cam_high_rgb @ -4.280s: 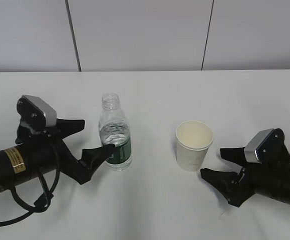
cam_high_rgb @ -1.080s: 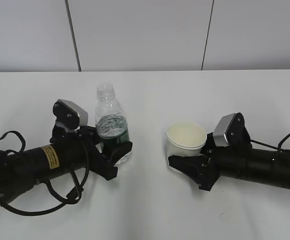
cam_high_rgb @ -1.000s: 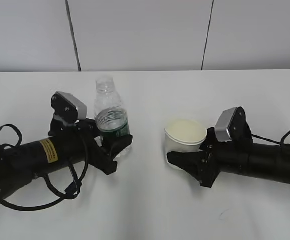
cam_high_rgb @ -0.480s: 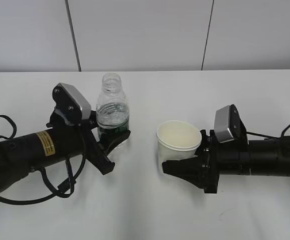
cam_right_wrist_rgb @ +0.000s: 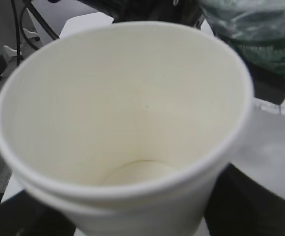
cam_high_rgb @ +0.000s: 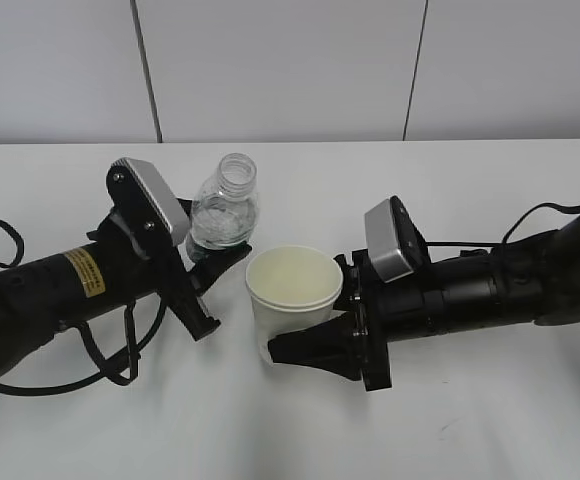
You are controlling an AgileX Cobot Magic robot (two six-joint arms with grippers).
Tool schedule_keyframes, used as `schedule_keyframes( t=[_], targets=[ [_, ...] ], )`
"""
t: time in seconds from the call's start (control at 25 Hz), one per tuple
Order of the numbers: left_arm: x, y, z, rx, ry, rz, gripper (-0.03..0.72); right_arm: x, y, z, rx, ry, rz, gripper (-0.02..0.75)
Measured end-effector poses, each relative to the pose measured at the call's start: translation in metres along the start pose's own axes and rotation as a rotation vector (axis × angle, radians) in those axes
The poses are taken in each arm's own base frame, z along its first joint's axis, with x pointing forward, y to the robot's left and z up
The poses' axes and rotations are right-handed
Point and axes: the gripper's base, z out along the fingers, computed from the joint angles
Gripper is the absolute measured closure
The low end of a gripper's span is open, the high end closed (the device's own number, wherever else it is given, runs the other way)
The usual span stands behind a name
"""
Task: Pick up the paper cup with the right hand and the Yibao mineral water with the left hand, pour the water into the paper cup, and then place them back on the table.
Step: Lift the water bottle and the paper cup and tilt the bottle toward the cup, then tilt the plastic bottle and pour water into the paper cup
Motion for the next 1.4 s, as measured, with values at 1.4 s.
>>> schedule_keyframes(
  t=[1.4],
  targets=[
    [-0.001,0.016,-0.001,-0.168,0.051,0.674,0.333,0.006,-0.001,0.007,0.015,0.109,0.037,0.211]
  ],
)
